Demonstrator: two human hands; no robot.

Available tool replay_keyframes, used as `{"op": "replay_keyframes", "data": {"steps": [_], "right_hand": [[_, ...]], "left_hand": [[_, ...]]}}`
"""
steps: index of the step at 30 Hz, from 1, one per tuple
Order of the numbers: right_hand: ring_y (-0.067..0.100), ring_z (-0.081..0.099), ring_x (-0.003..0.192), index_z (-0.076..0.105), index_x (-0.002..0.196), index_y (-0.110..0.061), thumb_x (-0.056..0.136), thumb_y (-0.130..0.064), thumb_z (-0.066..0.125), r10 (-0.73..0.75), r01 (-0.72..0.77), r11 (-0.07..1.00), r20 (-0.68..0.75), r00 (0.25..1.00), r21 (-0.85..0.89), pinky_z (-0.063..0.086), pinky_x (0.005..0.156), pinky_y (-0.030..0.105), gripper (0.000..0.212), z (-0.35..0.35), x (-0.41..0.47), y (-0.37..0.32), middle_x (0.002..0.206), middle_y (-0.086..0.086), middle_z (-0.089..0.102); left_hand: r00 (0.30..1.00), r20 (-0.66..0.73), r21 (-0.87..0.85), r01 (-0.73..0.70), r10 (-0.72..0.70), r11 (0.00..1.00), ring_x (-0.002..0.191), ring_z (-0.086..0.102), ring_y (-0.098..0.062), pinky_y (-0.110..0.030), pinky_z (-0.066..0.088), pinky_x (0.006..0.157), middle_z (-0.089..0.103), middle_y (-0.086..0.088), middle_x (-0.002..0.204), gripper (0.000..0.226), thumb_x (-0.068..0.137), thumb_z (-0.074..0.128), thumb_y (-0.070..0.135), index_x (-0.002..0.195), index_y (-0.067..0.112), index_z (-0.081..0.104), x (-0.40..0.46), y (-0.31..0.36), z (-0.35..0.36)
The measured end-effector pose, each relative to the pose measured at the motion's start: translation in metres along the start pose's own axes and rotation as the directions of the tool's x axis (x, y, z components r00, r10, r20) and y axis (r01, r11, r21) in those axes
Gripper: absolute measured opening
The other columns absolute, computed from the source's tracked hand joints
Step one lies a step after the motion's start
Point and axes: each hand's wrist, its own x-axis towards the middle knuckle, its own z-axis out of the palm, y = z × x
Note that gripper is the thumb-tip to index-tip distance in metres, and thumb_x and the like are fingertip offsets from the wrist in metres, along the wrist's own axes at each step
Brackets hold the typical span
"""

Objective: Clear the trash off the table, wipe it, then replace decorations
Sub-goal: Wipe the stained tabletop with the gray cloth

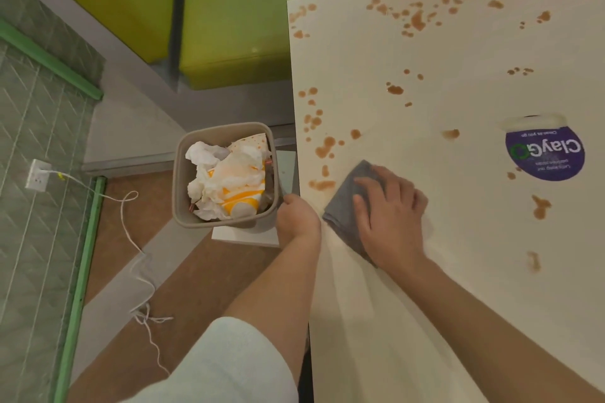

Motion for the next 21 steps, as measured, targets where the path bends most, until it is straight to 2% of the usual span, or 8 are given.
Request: {"op": "replay_keyframes", "data": {"steps": [3, 4, 6, 8, 10, 12, 17, 21], "right_hand": [[0.026, 0.048, 0.115, 0.060, 0.116, -0.022, 0.100, -0.039, 0.039, -0.462, 0.465, 0.885, 0.074, 0.884, -0.035, 0.033, 0.096, 0.037, 0.032, 0.003, 0.004, 0.023, 0.128, -0.001, 0.054], [0.025, 0.049, 0.114, 0.060, 0.116, -0.022, 0.101, -0.041, 0.037, -0.509, 0.516, 0.854, 0.098, 0.855, -0.062, 0.033, 0.095, 0.036, 0.033, 0.002, 0.012, 0.036, 0.126, -0.002, 0.055], [0.026, 0.046, 0.114, 0.058, 0.117, -0.021, 0.100, -0.042, 0.034, -0.405, 0.408, 0.907, 0.048, 0.913, -0.103, 0.031, 0.095, 0.037, 0.036, -0.001, 0.041, 0.053, 0.126, 0.001, 0.054], [0.030, 0.044, 0.117, 0.056, 0.119, -0.016, 0.100, -0.040, 0.034, -0.168, 0.162, 0.979, -0.043, 0.985, -0.123, 0.028, 0.098, 0.038, 0.038, -0.002, 0.072, 0.059, 0.129, 0.007, 0.052], [0.033, 0.040, 0.124, 0.052, 0.124, -0.012, 0.100, -0.041, 0.033, -0.028, 0.023, 0.996, -0.049, 0.998, -0.090, 0.024, 0.105, 0.041, 0.042, 0.005, 0.084, 0.048, 0.134, 0.012, 0.048], [0.035, 0.034, 0.133, 0.047, 0.130, -0.010, 0.101, -0.045, 0.031, -0.060, 0.060, 0.998, 0.014, 0.998, -0.011, 0.021, 0.113, 0.044, 0.048, 0.014, 0.066, 0.026, 0.142, 0.013, 0.042], [0.021, 0.021, 0.146, 0.046, 0.137, -0.017, 0.104, -0.040, 0.024, -0.390, 0.385, 0.921, 0.158, 0.907, 0.058, 0.007, 0.123, 0.038, 0.046, 0.000, 0.035, 0.040, 0.150, 0.004, 0.038], [0.025, 0.026, 0.144, 0.048, 0.134, -0.014, 0.101, -0.033, 0.031, -0.238, 0.236, 0.971, 0.070, 0.969, 0.031, 0.007, 0.123, 0.041, 0.041, -0.001, 0.097, 0.053, 0.146, 0.005, 0.042]], "left_hand": [[0.998, 0.030, -0.046, -0.050, 0.051, 0.998, 0.118, 0.053, -0.037, -0.040, 0.043, 0.096, 0.058, -0.021, 0.127, 0.046, 0.104, 0.023, 0.026, 0.122, 0.000, 0.057, -0.003, -0.004, -0.001], [0.997, 0.040, -0.040, -0.059, 0.061, 0.997, 0.118, 0.053, -0.038, -0.040, 0.044, 0.096, 0.057, -0.022, 0.126, 0.045, 0.104, 0.024, 0.026, 0.123, 0.000, 0.056, -0.005, -0.005, -0.001], [0.998, 0.023, -0.009, -0.057, 0.058, 0.998, 0.119, 0.052, -0.038, -0.041, 0.044, 0.096, 0.056, -0.022, 0.128, 0.042, 0.104, 0.025, 0.022, 0.125, 0.000, 0.054, -0.007, -0.004, -0.002], [0.999, -0.009, 0.114, -0.050, 0.051, 0.992, 0.122, 0.052, -0.037, -0.041, 0.045, 0.095, 0.054, -0.021, 0.132, 0.037, 0.103, 0.025, 0.008, 0.131, 0.001, 0.047, -0.004, -0.001, -0.001], [0.997, -0.052, 0.187, -0.044, 0.054, 0.981, 0.124, 0.050, -0.037, -0.041, 0.045, 0.094, 0.052, -0.020, 0.135, 0.038, 0.102, 0.024, 0.000, 0.135, 0.000, 0.043, -0.003, 0.001, 0.001], [0.997, -0.034, 0.260, -0.059, 0.071, 0.964, 0.126, 0.049, -0.037, -0.040, 0.043, 0.095, 0.051, -0.020, 0.137, 0.039, 0.103, 0.022, 0.001, 0.135, 0.000, 0.044, -0.002, 0.001, 0.001], [0.993, -0.059, 0.291, -0.077, 0.098, 0.954, 0.125, 0.049, -0.036, -0.039, 0.044, 0.094, 0.051, -0.020, 0.137, 0.039, 0.102, 0.024, -0.002, 0.136, 0.000, 0.043, -0.001, 0.001, 0.002], [0.994, -0.065, 0.252, -0.069, 0.088, 0.965, 0.125, 0.049, -0.036, -0.040, 0.044, 0.094, 0.052, -0.020, 0.136, 0.039, 0.102, 0.022, 0.000, 0.132, 0.000, 0.046, -0.003, 0.003, 0.000]]}}
